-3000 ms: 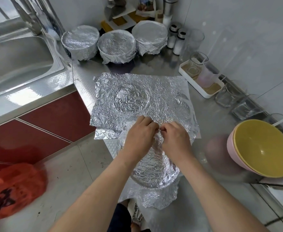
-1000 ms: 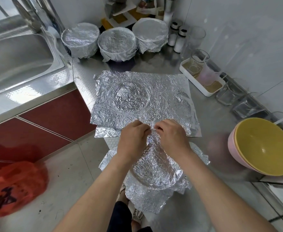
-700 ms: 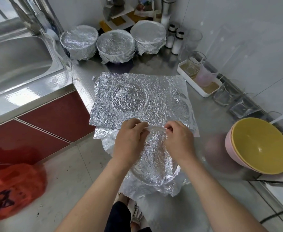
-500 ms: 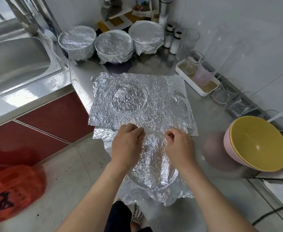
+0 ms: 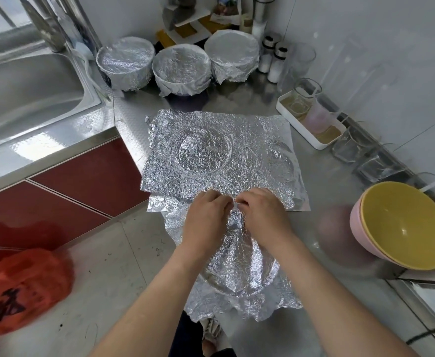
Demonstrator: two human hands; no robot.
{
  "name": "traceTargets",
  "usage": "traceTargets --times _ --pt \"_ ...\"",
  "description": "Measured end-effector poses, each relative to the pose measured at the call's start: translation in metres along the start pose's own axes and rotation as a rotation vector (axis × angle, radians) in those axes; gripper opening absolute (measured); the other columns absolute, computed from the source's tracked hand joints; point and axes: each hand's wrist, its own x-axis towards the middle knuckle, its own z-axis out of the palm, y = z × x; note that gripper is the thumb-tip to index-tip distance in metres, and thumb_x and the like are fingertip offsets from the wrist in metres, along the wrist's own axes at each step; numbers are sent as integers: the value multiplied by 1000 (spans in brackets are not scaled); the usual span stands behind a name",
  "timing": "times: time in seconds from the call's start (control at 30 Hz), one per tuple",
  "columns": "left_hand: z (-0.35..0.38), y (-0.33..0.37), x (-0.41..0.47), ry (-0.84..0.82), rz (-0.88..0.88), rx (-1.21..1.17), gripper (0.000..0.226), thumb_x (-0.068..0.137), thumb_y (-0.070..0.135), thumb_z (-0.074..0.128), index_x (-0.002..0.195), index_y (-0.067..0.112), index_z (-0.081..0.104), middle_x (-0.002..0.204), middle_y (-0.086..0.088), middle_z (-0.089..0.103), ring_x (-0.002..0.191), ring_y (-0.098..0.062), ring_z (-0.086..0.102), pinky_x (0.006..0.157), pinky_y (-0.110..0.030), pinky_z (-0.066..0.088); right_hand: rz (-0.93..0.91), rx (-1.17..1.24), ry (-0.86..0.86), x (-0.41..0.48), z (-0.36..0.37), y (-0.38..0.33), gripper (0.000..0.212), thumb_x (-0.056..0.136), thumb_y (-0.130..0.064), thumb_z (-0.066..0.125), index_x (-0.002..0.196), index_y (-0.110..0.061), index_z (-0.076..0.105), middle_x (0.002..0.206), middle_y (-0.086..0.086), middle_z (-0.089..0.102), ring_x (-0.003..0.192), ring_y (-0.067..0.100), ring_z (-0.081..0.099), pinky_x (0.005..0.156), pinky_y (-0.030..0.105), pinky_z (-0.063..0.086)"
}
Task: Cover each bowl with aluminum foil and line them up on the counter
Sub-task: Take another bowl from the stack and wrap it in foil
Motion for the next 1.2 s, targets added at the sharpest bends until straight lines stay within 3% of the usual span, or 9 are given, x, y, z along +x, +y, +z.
traceTargets --times 0.2,0.4,0.53,0.73,0.87,0.97,1.03,1.2 --pt "-2 4 -8 -8 -77 -51 8 88 8 67 87 10 74 76 -6 63 67 -26 55 58 -35 43 -86 -54 -64 5 -1 -2 9 89 -6 62 89 -14 67 85 -2 59 80 12 40 77 32 43" --pt "-13 0 -22 60 -130 -55 15 84 14 74 98 8 75 83 -6 63 74 -23 56 64 -27 35 -104 -71 -47 6 -2 -5 9 92 -11 60 94 -16 68 88 -3 61 83 13 43 80 33 41" --pt "-20 -3 -33 69 -165 23 9 81 19 78 83 11 76 73 -3 60 64 -23 55 54 -27 35 -80 -70 -58 3 -2 -7 12 95 -17 56 97 -19 67 92 -6 62 87 11 44 82 31 33" --pt "-25 1 -28 -42 -200 -16 9 88 17 70 87 13 78 76 -2 66 65 -22 57 58 -32 46 8 -72 -104 -4 -2 -9 11 95 -17 56 91 -24 63 85 -12 53 84 8 42 78 26 30" --pt "-35 8 -18 -157 -190 -32 14 92 23 64 99 19 75 87 0 70 72 -17 59 62 -27 36 -11 -92 -109 -6 -11 -7 13 94 -12 57 88 -23 63 81 -13 52 82 9 44 83 29 40" --pt "-44 11 -19 -195 -278 -111 18 91 27 62 108 24 66 85 2 72 75 -17 64 62 -28 40 -133 -121 -166 10 -24 -14 13 93 -13 58 92 -24 65 86 -12 55 88 10 43 91 32 38" --pt "-48 12 -25 -189 -353 -139 10 88 24 63 98 25 59 75 4 70 71 -17 64 62 -30 42 -268 -160 -223 23 -28 -24 14 91 -13 60 96 -24 67 93 -11 59 100 12 45 99 35 32" --pt "-47 12 -49 -100 -577 -314 22 85 18 63 77 24 43 61 3 64 59 -15 62 60 -34 48 -621 -419 -364 43 -29 -53 18 93 -23 57 108 -27 66 110 -10 61 120 17 40 109 40 22"
